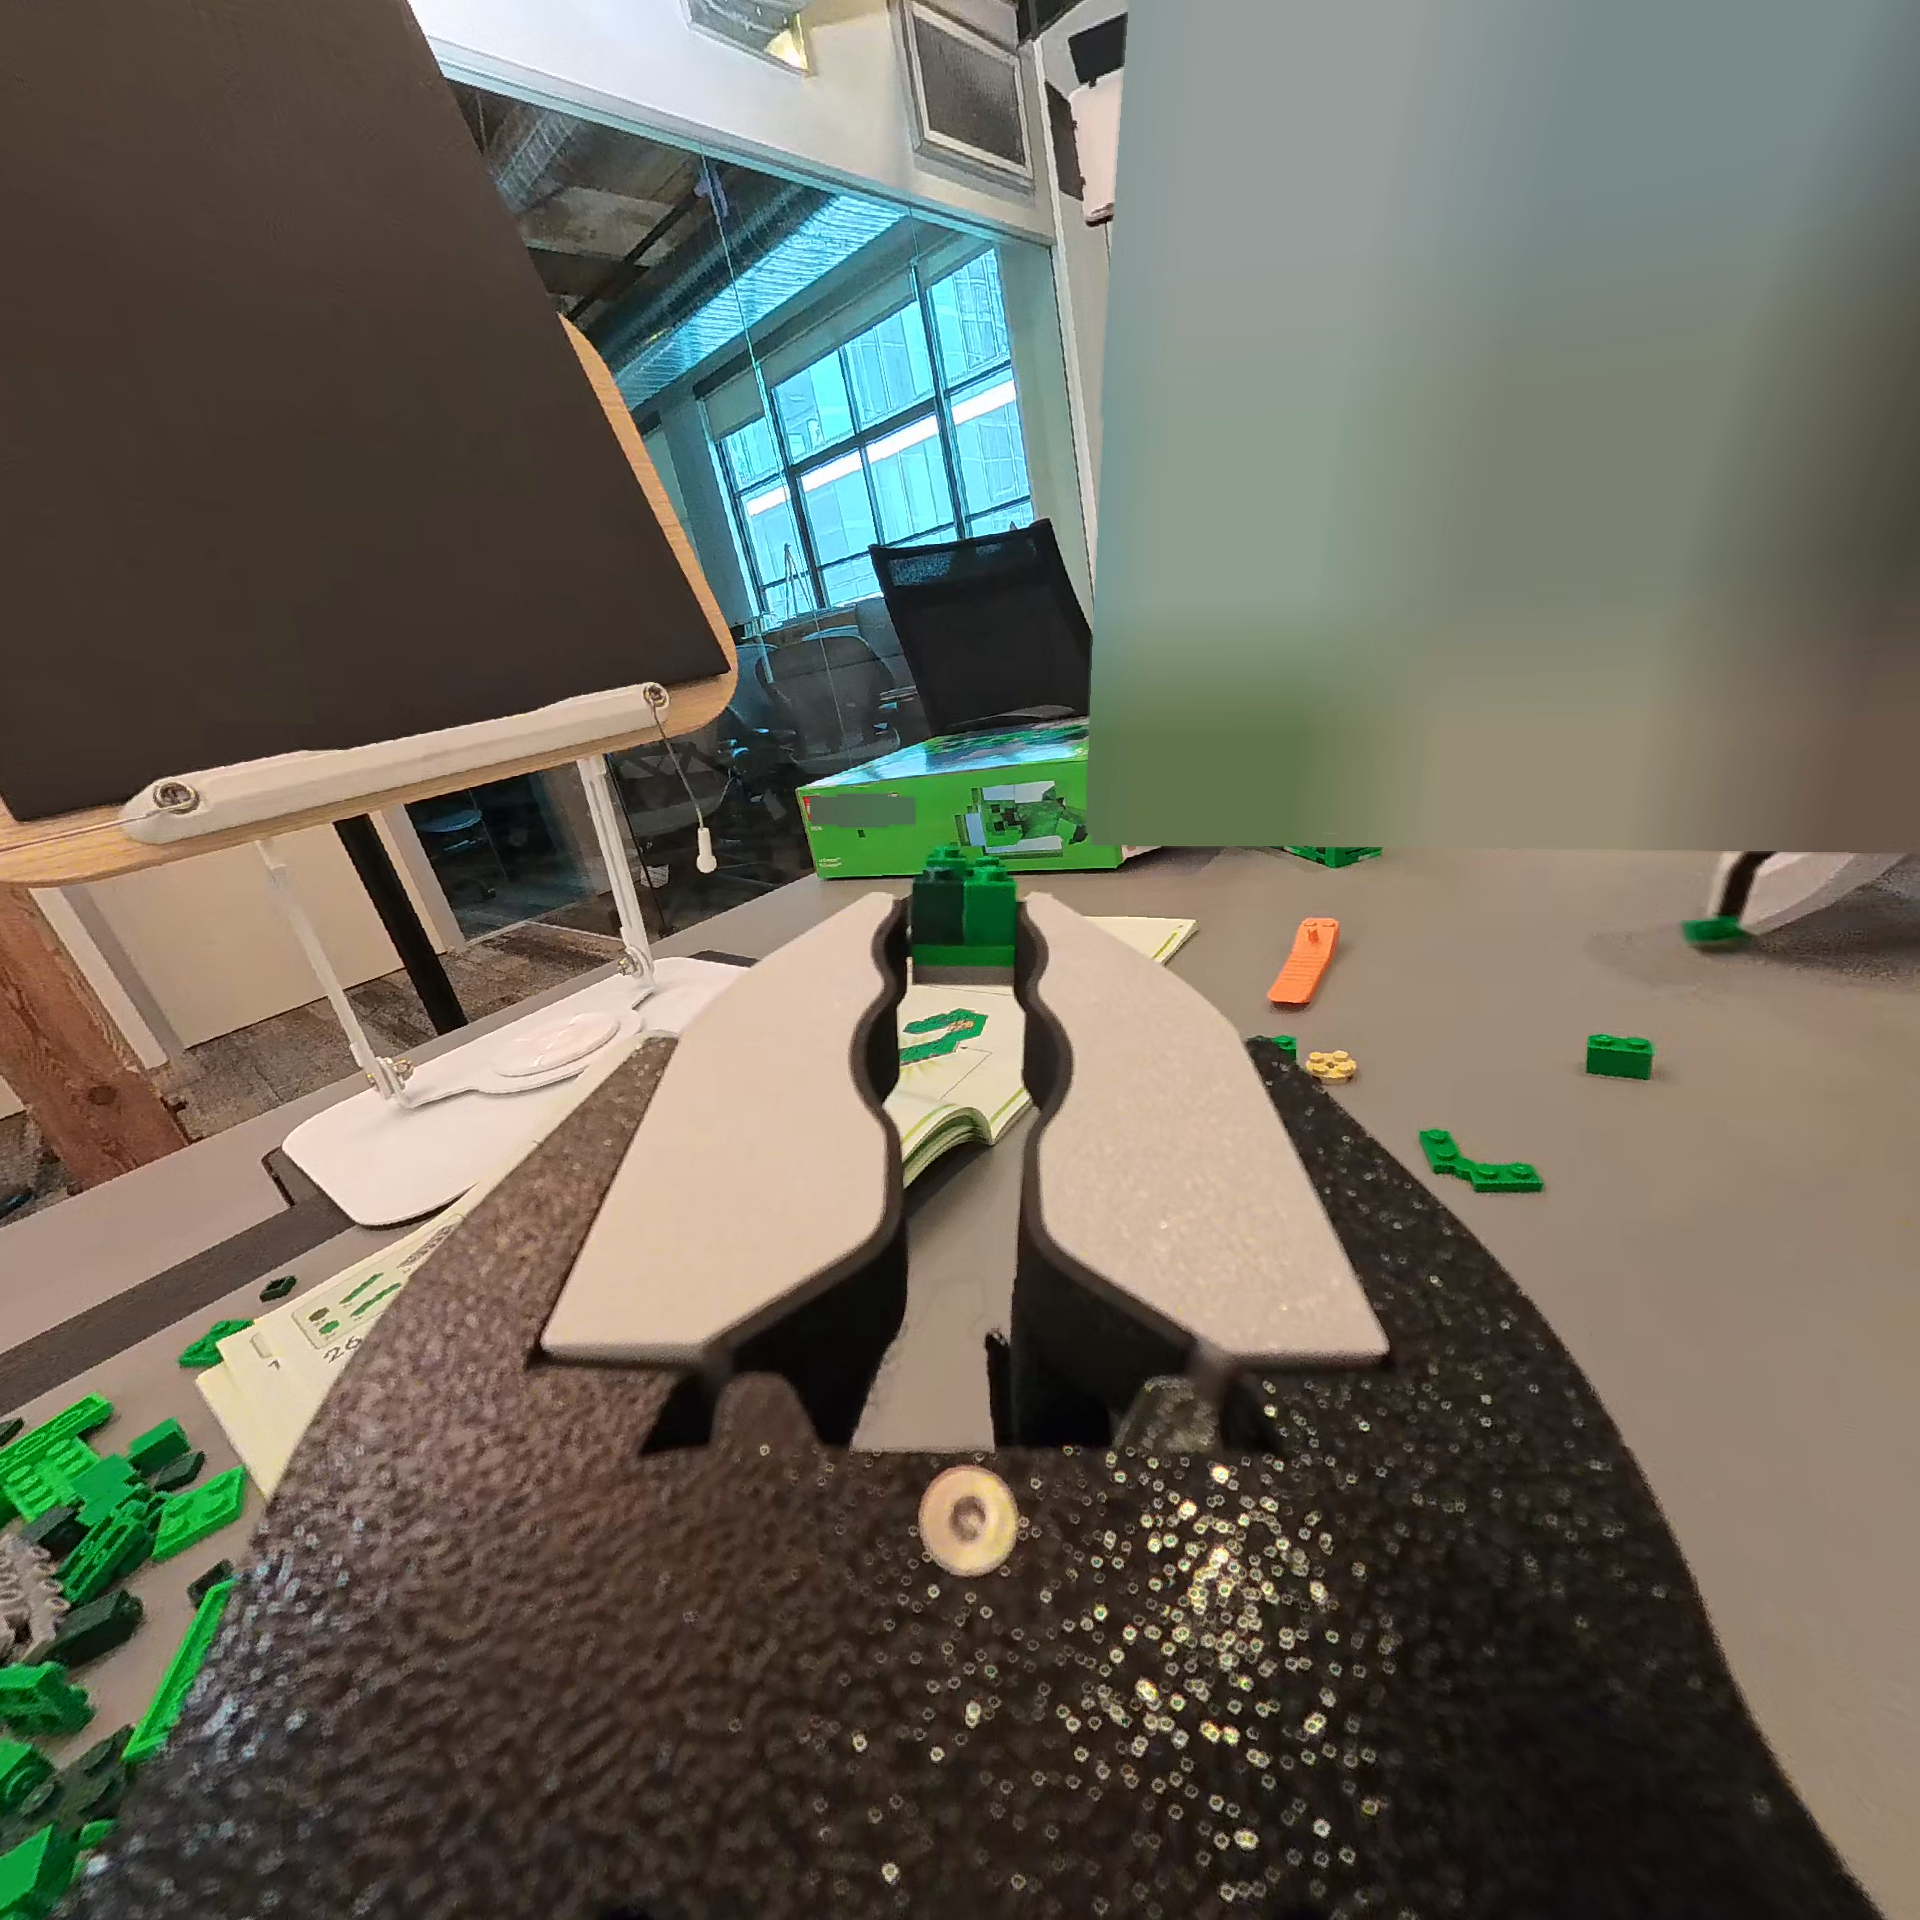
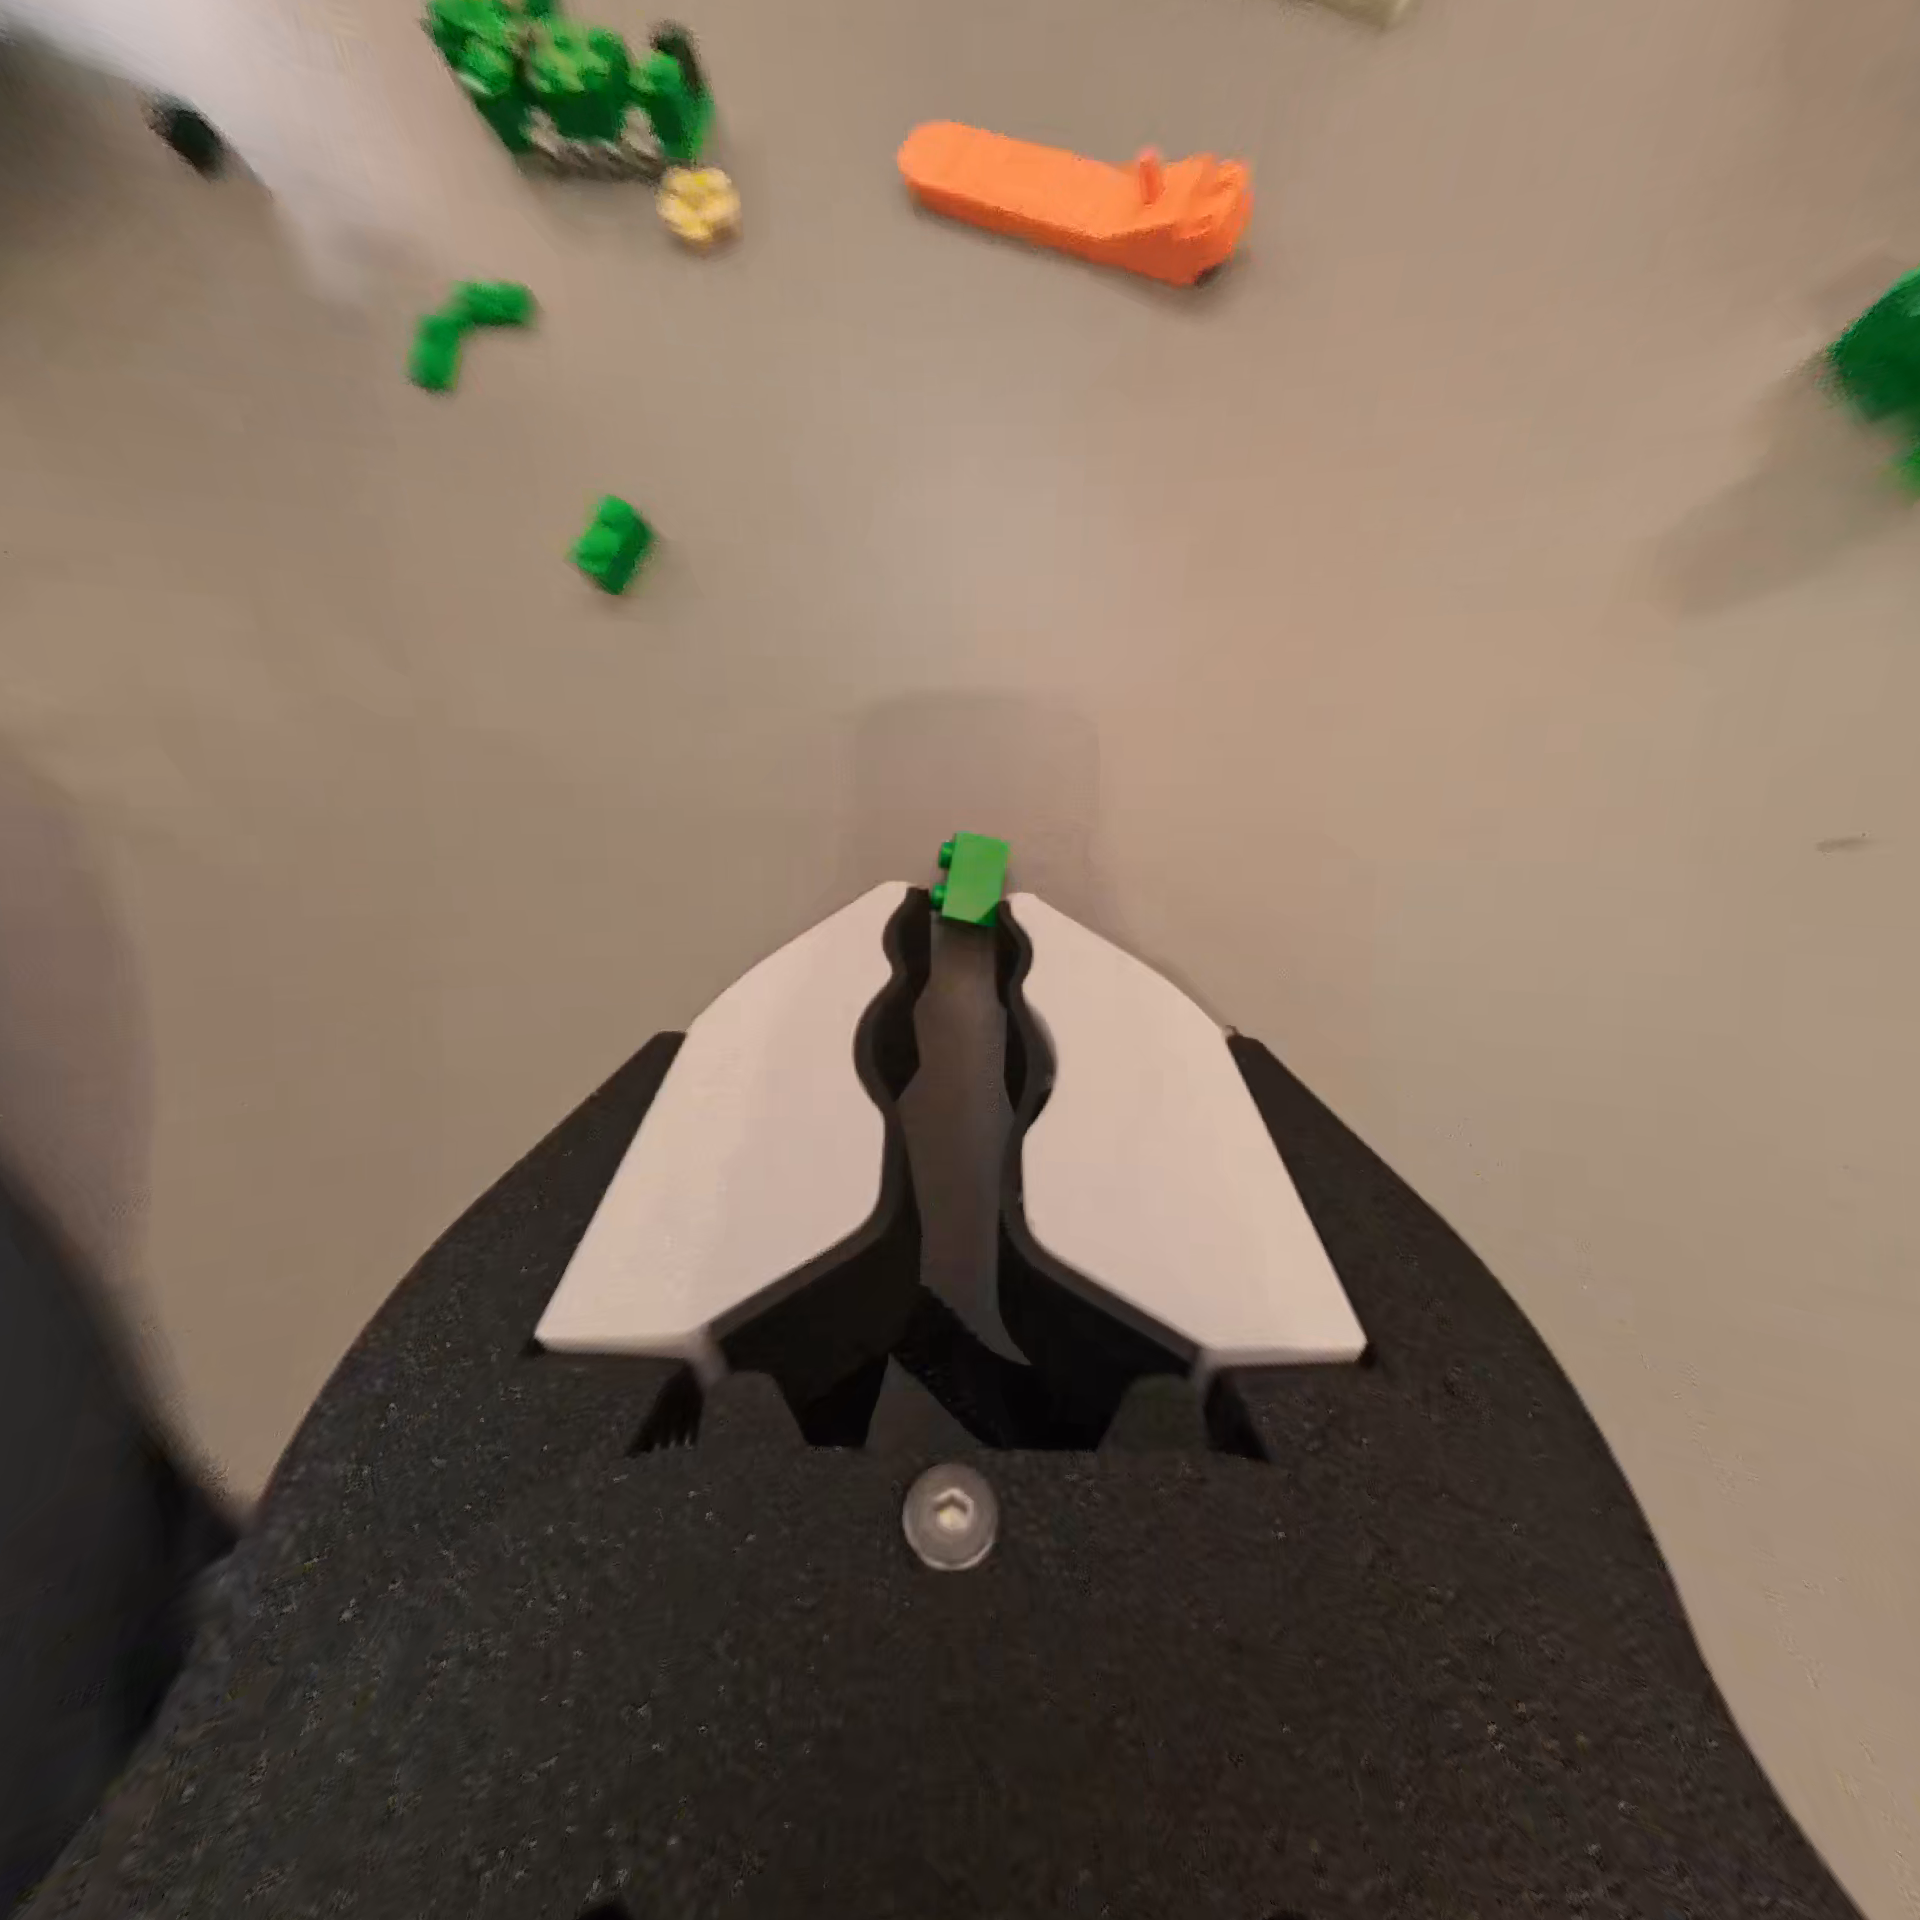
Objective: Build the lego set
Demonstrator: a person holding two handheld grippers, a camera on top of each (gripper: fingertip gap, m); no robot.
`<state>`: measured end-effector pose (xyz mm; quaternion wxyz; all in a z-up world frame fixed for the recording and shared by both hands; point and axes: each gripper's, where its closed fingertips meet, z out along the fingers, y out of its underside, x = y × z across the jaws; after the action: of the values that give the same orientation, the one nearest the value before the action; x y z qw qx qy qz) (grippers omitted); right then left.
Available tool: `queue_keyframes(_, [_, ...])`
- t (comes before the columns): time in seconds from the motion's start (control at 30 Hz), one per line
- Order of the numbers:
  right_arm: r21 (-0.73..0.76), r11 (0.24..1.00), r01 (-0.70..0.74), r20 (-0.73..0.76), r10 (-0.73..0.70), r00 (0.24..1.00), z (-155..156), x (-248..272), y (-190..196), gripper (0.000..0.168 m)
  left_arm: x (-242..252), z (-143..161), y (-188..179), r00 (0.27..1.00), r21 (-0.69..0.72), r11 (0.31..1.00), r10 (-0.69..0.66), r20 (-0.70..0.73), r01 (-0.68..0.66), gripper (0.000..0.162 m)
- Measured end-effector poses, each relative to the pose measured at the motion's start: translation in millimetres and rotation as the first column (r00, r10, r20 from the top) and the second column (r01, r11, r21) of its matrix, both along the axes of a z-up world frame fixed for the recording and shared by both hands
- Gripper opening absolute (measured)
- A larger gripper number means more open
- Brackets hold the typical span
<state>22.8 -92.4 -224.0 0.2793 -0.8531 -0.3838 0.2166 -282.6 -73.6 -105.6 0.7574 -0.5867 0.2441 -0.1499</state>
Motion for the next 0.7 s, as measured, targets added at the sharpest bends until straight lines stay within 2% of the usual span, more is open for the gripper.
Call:
queue_keyframes(0.07, [-0.254,0.967,-0.031,-0.113,0.002,0.994,1.9,-10.5,-19.1,0.011,0.3,-0.1,0.0,1.0,0.0,1.0,-0.002,0.0,0.002,0.018])
queue_keyframes(0.13, [-0.47,0.88,-0.065,-0.19,-0.028,0.981,5.9,-18.6,-38.5,0.011,0.4,0.0,-0.1,1.0,0.0,1.0,-0.002,-0.001,0.002,0.018])
queue_keyframes(0.23, [-0.654,0.752,-0.079,-0.187,-0.059,0.981,6.7,-21.5,-58.6,0.011,0.6,0.1,-0.1,1.0,0.0,1.0,-0.005,0.003,0.005,0.018])
queue_keyframes(0.37, [-0.778,0.626,-0.041,-0.154,-0.128,0.98,4.4,-22.4,-65.6,0.012,1.2,0.3,-0.5,1.0,0.0,1.0,-0.008,0.002,0.008,0.018])
queue_keyframes(0.43, [-0.809,0.587,-0.038,-0.146,-0.139,0.979,2.8,-21.0,-65.4,0.012,1.2,0.4,-0.7,1.0,0.001,1.0,-0.009,0.002,0.009,0.018])
queue_keyframes(0.5, [-0.819,0.573,-0.036,-0.145,-0.146,0.979,3.0,-20.2,-63.7,0.012,1.2,0.4,-0.7,1.0,0.001,1.0,-0.009,0.002,0.009,0.018])
queue_keyframes(0.7, [-0.791,0.611,0.011,-0.095,-0.14,0.986,4.3,-11.8,-57.7,0.017,1.2,0.9,-0.9,1.0,0.002,1.0,-0.012,0.005,0.012,0.018])
